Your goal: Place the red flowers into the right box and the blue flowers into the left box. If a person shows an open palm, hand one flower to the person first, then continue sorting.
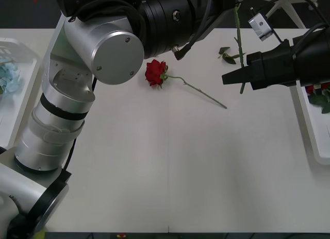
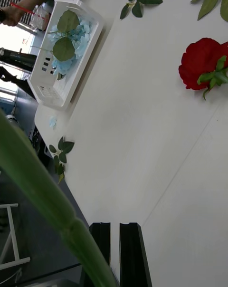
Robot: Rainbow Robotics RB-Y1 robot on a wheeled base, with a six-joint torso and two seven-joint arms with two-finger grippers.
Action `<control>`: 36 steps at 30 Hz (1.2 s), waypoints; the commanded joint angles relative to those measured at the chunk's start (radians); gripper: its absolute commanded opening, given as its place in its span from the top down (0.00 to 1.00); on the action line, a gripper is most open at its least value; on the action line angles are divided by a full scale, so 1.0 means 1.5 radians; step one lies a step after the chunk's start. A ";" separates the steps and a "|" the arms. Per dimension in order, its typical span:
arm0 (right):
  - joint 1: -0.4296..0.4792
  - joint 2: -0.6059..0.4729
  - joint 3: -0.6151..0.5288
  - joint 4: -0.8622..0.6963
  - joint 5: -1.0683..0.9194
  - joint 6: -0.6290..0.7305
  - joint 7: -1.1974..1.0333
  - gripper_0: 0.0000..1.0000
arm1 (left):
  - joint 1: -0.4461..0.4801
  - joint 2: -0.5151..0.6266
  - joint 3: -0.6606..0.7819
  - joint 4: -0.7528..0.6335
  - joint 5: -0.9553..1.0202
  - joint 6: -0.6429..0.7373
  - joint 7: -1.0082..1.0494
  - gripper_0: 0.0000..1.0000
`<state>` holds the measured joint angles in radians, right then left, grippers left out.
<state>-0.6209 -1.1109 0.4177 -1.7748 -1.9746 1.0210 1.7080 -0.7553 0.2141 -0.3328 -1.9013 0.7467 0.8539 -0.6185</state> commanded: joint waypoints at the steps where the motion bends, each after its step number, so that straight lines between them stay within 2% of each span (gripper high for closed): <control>1: -0.034 0.005 0.000 -0.015 0.005 0.000 -0.021 1.00 | -0.002 -0.015 -0.008 -0.022 -0.004 -0.010 0.032 1.00; 6: -0.034 0.004 0.000 -0.015 0.005 0.000 -0.022 1.00 | -0.002 -0.015 -0.008 -0.022 -0.004 -0.010 0.032 1.00; 7: -0.034 0.005 0.000 -0.015 0.005 0.001 -0.023 1.00 | -0.002 -0.015 -0.008 -0.022 -0.004 -0.010 0.032 0.68; 8: -0.034 0.004 0.000 -0.015 0.005 0.000 -0.023 1.00 | -0.002 -0.015 -0.008 -0.022 -0.004 -0.010 0.032 0.18; 9: -0.034 0.004 0.000 -0.015 0.005 0.000 -0.023 1.00 | -0.002 -0.015 -0.008 -0.022 -0.004 -0.010 0.032 0.00; 22: -0.034 -0.004 0.000 -0.015 0.016 0.003 -0.029 1.00 | -0.002 -0.015 -0.008 -0.022 -0.004 -0.010 0.032 0.00; 29: -0.036 -0.043 0.000 0.038 0.062 0.093 -0.043 1.00 | -0.002 -0.015 -0.008 -0.022 -0.004 -0.010 0.032 0.00; 36: -0.036 -0.094 0.000 0.109 0.169 0.150 -0.039 1.00 | -0.002 -0.015 -0.008 -0.022 -0.004 -0.010 0.032 0.00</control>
<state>-0.6288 -1.1773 0.4189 -1.6468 -1.7682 1.2220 1.6788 -0.7553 0.2141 -0.3328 -1.9013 0.7467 0.8538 -0.6185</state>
